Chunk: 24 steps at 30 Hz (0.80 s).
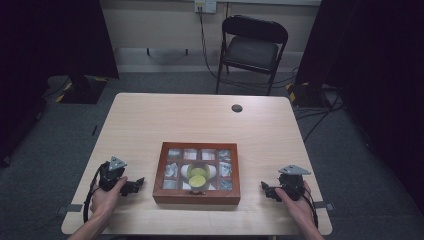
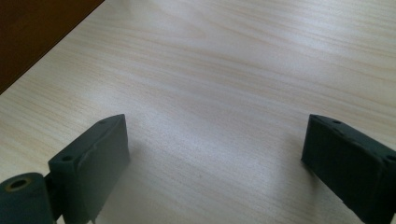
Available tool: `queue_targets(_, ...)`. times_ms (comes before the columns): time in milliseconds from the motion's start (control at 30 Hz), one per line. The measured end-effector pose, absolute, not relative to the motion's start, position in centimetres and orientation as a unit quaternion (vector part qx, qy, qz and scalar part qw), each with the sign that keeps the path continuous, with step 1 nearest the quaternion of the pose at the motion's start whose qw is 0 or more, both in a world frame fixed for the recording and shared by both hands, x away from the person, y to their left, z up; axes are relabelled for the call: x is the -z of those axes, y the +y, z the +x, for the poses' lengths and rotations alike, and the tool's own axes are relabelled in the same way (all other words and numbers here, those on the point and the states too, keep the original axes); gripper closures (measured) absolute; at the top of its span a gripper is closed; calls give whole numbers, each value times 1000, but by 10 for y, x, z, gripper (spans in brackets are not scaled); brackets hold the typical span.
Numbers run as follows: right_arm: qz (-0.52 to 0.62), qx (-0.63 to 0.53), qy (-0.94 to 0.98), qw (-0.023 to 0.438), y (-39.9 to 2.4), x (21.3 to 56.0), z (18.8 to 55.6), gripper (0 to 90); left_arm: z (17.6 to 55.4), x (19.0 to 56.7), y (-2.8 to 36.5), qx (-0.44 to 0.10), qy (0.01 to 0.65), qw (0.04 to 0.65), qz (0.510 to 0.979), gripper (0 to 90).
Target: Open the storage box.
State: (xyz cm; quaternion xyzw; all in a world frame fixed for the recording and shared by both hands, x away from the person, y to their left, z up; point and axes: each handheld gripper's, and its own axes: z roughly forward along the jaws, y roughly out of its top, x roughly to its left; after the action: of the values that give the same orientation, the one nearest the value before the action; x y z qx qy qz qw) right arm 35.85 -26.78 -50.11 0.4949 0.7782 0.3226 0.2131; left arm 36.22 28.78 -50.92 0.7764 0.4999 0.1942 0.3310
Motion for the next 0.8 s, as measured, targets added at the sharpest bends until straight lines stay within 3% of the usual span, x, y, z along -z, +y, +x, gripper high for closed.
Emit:
queue_targets(167, 494, -321, 780, 212, -268, 500, 359, 81, 363, 509, 288, -194, 498, 332, 777, 0)
queue_targets(233, 492, -321, 780, 216, -267, 498, 360, 180, 363, 509, 288, -194, 499, 331, 777, 0)
queue_targets(300, 494, -315, 779, 225, -264, 496, 361, 142, 363, 509, 288, -195, 500, 331, 776, 0)
queue_targets(600, 478, -341, 785, 197, -257, 488, 355, 150, 363, 509, 288, -195, 500, 331, 776, 0)
queue_targets(800, 477, -353, 786, 175, -256, 485, 355, 223, 363, 509, 288, -194, 499, 331, 777, 0)
